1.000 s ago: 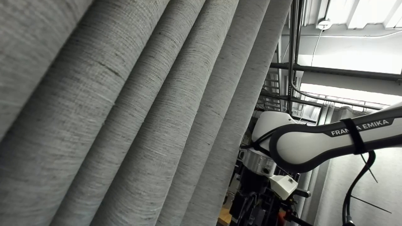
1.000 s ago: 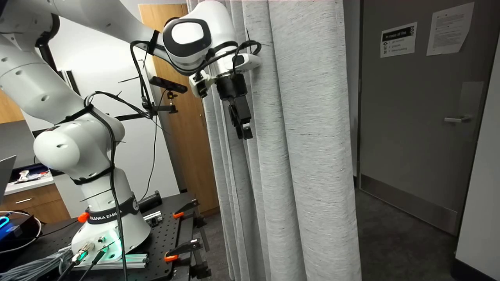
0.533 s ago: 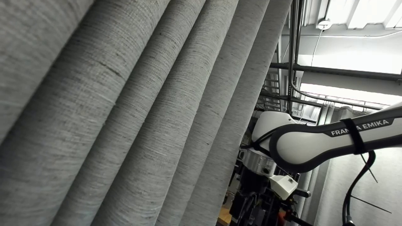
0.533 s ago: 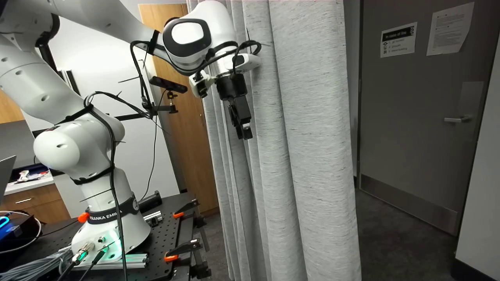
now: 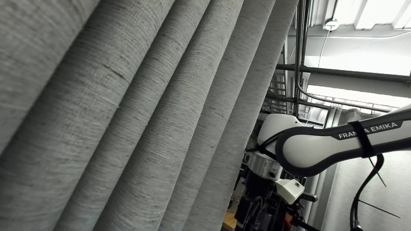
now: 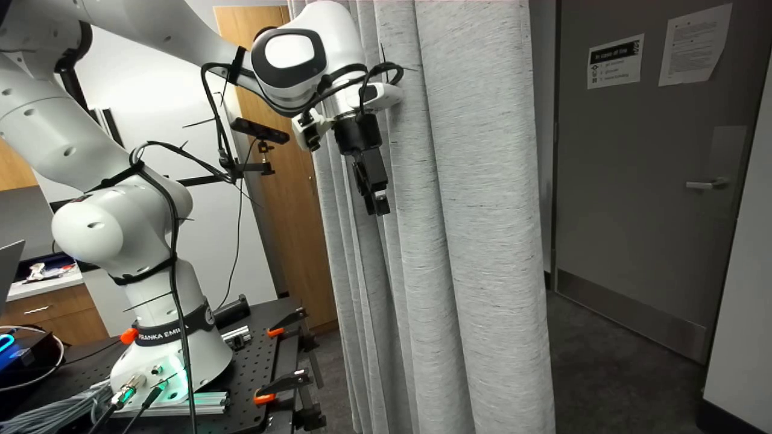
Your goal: Open the curtain to the left
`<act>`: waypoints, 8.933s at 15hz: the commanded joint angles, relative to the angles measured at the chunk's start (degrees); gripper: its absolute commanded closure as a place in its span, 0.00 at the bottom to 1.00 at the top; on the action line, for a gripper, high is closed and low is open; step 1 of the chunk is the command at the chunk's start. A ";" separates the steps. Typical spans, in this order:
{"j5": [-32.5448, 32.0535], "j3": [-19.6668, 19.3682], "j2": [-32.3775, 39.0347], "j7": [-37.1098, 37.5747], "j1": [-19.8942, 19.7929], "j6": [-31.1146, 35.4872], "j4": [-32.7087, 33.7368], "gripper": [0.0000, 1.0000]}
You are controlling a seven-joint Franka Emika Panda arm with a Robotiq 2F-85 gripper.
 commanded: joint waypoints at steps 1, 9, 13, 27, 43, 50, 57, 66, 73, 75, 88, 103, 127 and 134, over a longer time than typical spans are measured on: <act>-0.21 -0.45 -0.01 0.17 0.51 -0.21 0.11 0.00; -0.21 -0.45 -0.01 0.17 0.51 -0.21 0.11 0.00; -0.21 -0.45 -0.01 0.17 0.51 -0.21 0.11 0.00; -0.21 -0.45 -0.01 0.17 0.51 -0.21 0.11 0.00; -9.50 2.75 -0.60 18.00 -5.69 19.29 -3.37 0.00; -15.38 5.23 0.74 23.02 -11.23 18.48 5.88 0.00; -11.64 3.06 3.27 20.37 -9.19 24.57 8.63 0.00; -6.20 2.89 5.73 17.63 -8.10 34.09 11.23 0.00; -2.07 2.04 5.57 10.69 -4.51 31.56 9.18 0.00; -0.30 1.54 5.59 8.28 -3.01 31.24 8.82 0.00; 5.47 -1.63 3.19 -2.27 1.81 28.27 6.16 0.00; 9.03 -3.45 4.41 2.93 -0.43 39.24 6.98 0.00; 8.38 -2.60 9.89 6.28 -7.49 47.36 11.29 0.00; 30.13 -20.58 13.13 -16.47 10.20 39.78 18.28 0.00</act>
